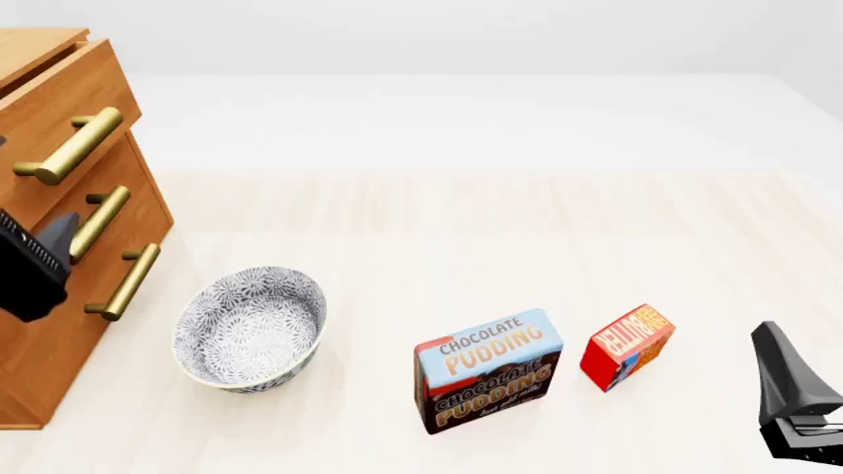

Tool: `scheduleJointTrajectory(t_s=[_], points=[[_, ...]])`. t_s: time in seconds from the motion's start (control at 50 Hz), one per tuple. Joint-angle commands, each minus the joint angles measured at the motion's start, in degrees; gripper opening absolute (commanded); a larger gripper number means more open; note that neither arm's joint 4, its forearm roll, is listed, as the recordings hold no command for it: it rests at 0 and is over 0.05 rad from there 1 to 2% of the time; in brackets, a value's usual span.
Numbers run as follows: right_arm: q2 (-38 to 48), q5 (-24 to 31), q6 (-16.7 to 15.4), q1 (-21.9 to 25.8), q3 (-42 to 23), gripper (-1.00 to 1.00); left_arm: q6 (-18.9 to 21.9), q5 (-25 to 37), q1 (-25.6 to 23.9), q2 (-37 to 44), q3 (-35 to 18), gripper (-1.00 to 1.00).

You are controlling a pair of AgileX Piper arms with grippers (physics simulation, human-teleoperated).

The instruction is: Put the butter at the back in the top drawer of the cabinet and close it.

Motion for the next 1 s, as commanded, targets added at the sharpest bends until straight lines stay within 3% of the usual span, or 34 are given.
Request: scheduleJointTrajectory(t_s=[0.02, 1.0], points=[[0.0, 0.0, 0.0, 0.0, 0.0, 1.0, -0.16, -0.39, 0.36, 1.22, -0.47, 1.0], [0.0, 0.0, 0.0, 0.0, 0.0, 1.0, 0.43, -5.43, 2.3, 6.26, 0.64, 1.0]])
